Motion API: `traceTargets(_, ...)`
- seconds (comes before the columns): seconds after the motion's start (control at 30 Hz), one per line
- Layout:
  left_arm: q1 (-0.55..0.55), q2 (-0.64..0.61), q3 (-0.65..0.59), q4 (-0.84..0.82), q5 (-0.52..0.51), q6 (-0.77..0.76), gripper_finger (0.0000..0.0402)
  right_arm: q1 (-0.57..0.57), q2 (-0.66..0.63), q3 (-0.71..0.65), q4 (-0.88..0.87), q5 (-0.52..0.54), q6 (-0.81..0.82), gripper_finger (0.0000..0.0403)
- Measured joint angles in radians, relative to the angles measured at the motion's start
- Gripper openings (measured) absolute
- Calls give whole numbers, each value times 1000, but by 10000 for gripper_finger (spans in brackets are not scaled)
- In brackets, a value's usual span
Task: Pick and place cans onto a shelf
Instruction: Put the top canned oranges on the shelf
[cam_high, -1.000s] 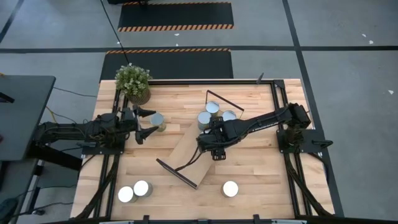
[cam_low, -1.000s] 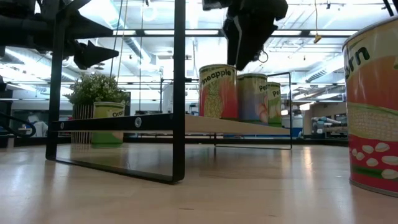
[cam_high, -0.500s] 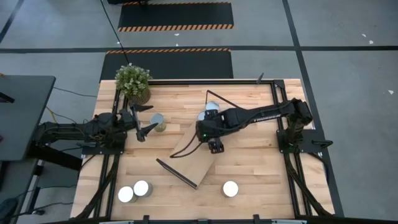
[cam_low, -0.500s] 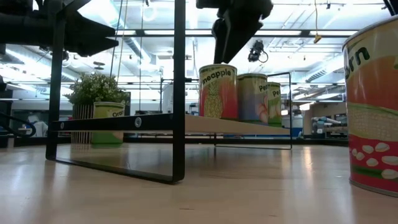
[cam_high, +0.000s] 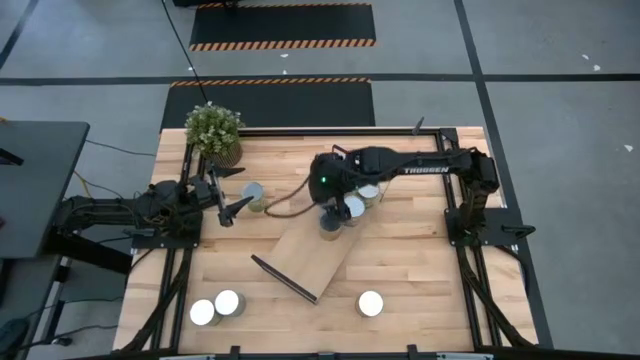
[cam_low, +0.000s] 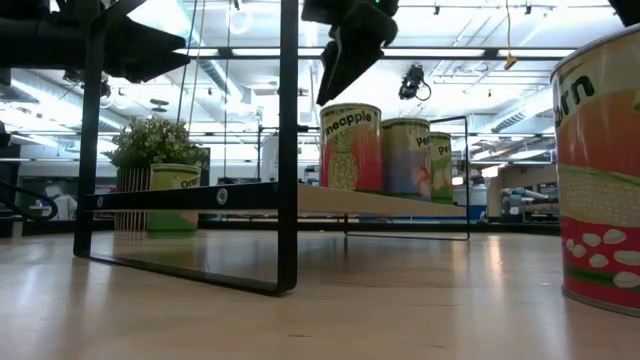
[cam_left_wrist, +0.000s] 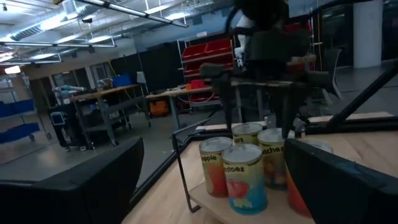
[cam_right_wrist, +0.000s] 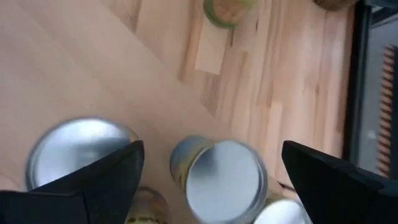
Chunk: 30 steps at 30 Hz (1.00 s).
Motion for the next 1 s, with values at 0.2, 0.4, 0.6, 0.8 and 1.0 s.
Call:
traceTargets(0.2, 1, 6, 0, 0, -116, -54, 392, -59, 2, 7, 8, -76, -101, 388)
traceTargets(0.4, 1, 96, 0, 36, -241, -141, 392, -135, -43, 7, 52, -73, -195, 383)
traceTargets(0.6, 20, 226, 39, 35, -264, -213, 392, -271, -131, -58, 62, -187, -156, 375)
traceTargets(0.8, 113, 321, 133, -115, -268, -299, 392, -329, -237, -225, 210, -150, -149, 369)
traceTargets(1.0, 209, 366, 261, -350, -124, -395, 392, -332, -380, -379, 456, 9, -45, 368)
